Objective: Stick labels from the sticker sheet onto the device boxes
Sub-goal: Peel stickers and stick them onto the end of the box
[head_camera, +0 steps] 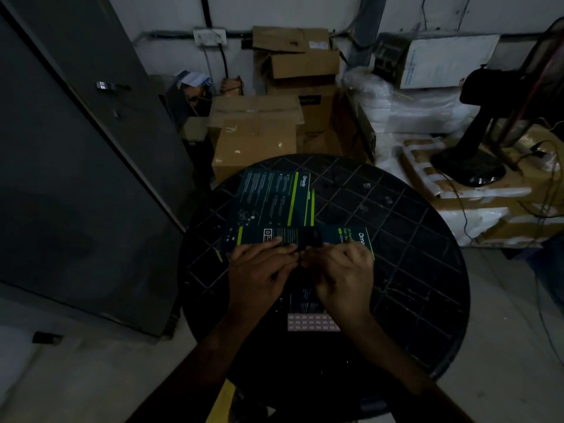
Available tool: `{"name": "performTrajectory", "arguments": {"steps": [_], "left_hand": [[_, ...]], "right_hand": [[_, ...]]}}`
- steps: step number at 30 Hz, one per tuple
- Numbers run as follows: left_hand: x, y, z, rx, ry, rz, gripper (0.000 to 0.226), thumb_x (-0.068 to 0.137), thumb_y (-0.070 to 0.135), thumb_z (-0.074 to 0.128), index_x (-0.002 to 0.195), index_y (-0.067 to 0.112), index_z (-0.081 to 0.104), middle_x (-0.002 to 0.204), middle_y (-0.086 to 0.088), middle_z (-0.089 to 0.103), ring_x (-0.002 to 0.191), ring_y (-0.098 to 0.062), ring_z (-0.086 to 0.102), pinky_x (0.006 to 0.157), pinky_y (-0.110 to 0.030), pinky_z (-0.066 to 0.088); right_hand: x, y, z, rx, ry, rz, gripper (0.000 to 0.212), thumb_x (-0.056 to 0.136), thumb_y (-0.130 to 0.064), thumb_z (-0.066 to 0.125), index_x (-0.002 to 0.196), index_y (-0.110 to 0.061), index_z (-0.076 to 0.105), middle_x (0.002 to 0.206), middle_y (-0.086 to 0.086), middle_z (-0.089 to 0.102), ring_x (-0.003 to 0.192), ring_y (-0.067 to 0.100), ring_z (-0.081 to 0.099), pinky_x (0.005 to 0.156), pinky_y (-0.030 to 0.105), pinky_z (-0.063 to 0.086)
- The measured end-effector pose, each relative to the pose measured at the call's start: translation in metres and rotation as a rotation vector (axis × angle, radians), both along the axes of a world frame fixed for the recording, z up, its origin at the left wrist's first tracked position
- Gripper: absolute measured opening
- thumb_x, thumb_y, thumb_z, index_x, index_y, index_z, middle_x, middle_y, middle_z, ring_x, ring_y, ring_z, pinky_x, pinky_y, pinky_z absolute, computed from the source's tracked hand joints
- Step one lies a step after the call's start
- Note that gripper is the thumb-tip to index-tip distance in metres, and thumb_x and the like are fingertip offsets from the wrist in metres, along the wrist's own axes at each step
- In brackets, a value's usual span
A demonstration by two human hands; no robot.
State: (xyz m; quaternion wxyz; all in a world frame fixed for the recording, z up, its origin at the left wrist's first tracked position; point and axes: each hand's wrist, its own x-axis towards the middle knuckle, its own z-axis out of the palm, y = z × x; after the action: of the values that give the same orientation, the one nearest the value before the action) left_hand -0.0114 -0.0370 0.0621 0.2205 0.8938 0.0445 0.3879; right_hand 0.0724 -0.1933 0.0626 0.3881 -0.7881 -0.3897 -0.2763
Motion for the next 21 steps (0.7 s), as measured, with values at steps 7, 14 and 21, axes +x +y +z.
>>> {"name": "performTrajectory", "arguments": {"steps": [7, 14, 21], "left_hand": [[0.002, 0.008, 0.008, -0.024, 0.053, -0.041, 0.008, 0.085, 0.026, 0.079, 0.093, 0.028, 0.078, 0.11, 0.021, 0.071, 0.115, -0.001, 0.062, 0.089, -0.041, 0.044], [-0.011, 0.031, 0.012, -0.106, 0.07, -0.072, 0.015, 0.079, 0.019, 0.081, 0.094, 0.019, 0.079, 0.107, 0.012, 0.073, 0.108, -0.014, 0.06, 0.092, -0.04, 0.046], [-0.018, 0.044, 0.008, -0.145, 0.053, -0.096, 0.015, 0.089, 0.021, 0.066, 0.095, 0.014, 0.078, 0.108, 0.008, 0.073, 0.109, -0.012, 0.062, 0.097, -0.027, 0.047]], "right_hand": [[0.006, -0.003, 0.007, -0.028, 0.009, -0.019, 0.015, 0.085, -0.021, 0.075, 0.092, -0.034, 0.079, 0.101, -0.024, 0.073, 0.093, 0.011, 0.06, 0.091, 0.047, 0.037], [0.022, -0.02, 0.009, 0.001, 0.198, 0.038, 0.014, 0.08, -0.039, 0.077, 0.087, -0.027, 0.08, 0.101, -0.024, 0.071, 0.1, 0.016, 0.056, 0.092, 0.047, 0.043], [0.035, -0.039, 0.015, 0.068, 0.335, 0.076, 0.017, 0.074, -0.026, 0.082, 0.089, -0.018, 0.081, 0.103, -0.007, 0.073, 0.105, 0.025, 0.053, 0.084, 0.015, 0.045]]}}
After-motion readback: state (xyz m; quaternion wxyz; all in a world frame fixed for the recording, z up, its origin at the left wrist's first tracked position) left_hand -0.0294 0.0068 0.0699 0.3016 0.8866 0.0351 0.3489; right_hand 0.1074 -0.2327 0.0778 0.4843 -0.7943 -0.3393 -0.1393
